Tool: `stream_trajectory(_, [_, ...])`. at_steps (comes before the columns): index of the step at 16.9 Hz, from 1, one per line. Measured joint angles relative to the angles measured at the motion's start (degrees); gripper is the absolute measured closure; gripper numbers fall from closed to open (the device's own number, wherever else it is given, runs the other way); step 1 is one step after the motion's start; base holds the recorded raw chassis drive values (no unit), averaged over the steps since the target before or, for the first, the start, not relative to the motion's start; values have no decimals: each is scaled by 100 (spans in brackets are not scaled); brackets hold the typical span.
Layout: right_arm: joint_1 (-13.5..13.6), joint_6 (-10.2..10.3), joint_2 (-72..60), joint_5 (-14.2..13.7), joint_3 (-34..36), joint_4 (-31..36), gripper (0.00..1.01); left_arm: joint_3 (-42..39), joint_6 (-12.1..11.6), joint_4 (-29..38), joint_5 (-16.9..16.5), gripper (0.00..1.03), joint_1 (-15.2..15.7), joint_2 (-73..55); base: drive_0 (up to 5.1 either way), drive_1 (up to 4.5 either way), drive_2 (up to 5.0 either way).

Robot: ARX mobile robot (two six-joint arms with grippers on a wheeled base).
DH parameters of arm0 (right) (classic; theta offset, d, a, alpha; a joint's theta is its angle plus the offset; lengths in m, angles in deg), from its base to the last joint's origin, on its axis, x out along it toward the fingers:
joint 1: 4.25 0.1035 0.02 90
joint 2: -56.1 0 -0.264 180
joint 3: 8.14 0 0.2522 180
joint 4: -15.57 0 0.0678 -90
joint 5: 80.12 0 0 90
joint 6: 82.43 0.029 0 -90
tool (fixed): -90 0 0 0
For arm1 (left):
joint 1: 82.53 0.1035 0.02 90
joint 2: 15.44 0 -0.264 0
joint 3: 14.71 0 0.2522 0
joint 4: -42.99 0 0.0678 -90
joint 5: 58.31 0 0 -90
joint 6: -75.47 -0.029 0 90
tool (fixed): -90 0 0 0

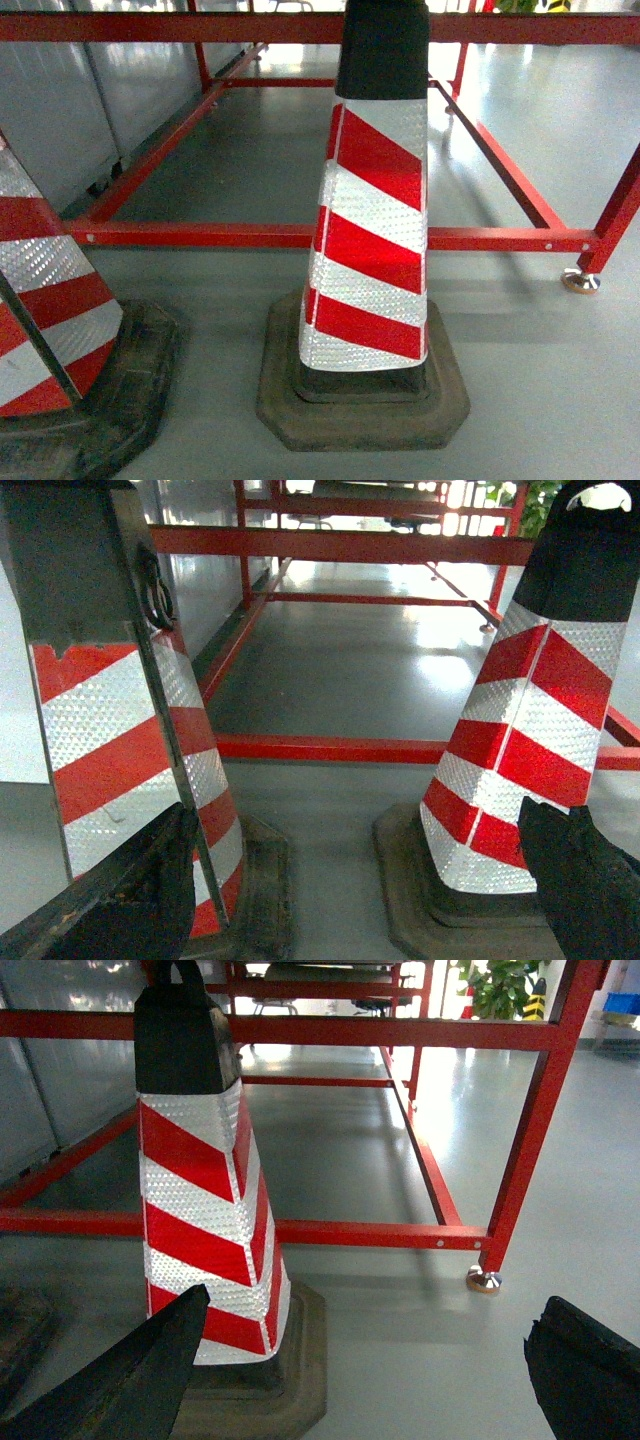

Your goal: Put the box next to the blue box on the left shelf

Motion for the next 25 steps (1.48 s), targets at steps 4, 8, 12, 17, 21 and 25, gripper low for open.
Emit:
stream_trajectory(4, [0,0,0,0,0,0,3,0,0,0,0,5,0,0,0,0,0])
stream_trajectory(8, [0,0,0,0,0,0,3,0,0,0,0,5,0,0,0,0,0])
stream_trajectory(12, [0,0,0,0,0,-7,3,0,0,-7,0,5,0,0,0,0,0])
stream_trajectory(17, [0,0,2,0,0,0,3,0,-13,0,-2,5,0,0,0,0,0])
stream_trajectory(21, [0,0,0,2,0,-4,3,0,-48,0,0,5,0,0,0,0,0])
stream_trajectory(25, [0,0,0,-2,0,0,3,0,-59,-4,-2,5,0,0,0,0,0])
